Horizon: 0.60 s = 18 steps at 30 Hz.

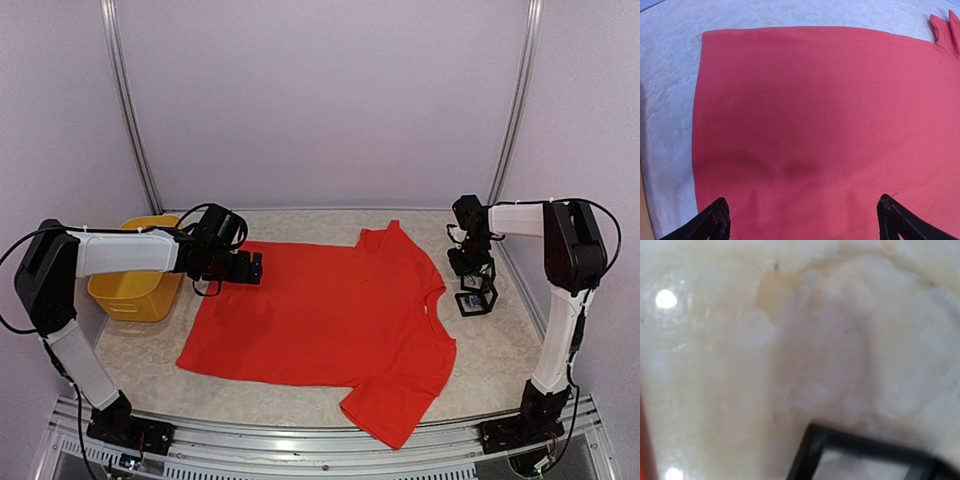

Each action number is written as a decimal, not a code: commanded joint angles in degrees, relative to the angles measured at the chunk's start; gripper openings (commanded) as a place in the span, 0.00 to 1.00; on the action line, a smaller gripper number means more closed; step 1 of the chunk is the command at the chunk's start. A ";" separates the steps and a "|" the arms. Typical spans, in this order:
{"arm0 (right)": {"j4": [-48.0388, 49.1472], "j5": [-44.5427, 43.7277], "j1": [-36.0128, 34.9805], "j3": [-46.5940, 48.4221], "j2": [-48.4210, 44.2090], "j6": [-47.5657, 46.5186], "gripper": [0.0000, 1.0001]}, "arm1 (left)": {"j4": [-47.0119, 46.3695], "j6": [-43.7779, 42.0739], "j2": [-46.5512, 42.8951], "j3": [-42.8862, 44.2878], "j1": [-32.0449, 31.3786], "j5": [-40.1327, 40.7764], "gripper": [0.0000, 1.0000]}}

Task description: Pin the brooch onto the clothing

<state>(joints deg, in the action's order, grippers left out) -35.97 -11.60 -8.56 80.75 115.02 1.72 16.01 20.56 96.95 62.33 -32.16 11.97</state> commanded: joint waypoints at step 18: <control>-4.65 -3.11 -0.27 4.46 -8.39 -0.50 0.00 | -0.23 -1.38 -1.06 0.69 0.60 0.05 0.97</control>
<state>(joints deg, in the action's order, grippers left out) -39.16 -14.04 -8.56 81.82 112.84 1.52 16.16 20.23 96.95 62.33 -32.16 11.99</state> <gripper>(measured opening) 0.009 0.973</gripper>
